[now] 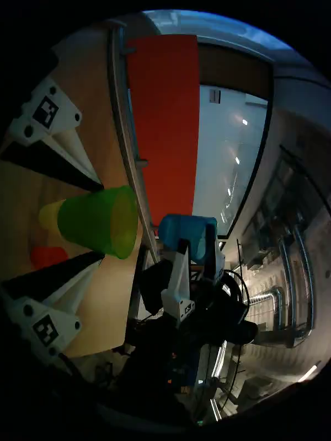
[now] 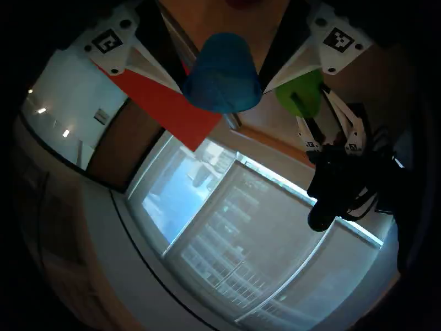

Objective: Pour water

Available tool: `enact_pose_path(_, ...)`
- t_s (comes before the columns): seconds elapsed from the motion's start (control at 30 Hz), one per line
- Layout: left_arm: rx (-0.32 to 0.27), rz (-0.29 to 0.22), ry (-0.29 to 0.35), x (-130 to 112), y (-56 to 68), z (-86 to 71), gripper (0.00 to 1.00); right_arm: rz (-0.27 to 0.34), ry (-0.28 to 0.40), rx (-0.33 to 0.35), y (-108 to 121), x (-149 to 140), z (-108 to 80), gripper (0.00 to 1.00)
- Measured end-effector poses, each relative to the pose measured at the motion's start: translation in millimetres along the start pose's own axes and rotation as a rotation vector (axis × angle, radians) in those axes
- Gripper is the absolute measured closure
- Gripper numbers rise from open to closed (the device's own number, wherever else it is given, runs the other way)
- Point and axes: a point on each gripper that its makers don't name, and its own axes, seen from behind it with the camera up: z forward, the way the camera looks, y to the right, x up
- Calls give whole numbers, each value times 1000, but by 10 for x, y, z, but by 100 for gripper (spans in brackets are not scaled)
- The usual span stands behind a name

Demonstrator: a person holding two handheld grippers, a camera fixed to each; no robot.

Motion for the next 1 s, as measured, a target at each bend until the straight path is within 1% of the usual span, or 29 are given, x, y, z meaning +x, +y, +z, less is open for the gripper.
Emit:
enact_pose_path(0.3,-4,2,6,7,35,-25,21,-96,-3,12,-39,92,98,10)
enact_pose_path(0.57,-7,7,12,19,72,-34,20,-187,4,4,-48,197,150,9)
enact_pose_path(1.0,-15,8,9,-10,88,-15,21,-293,-13,5,-64,229,238,9)
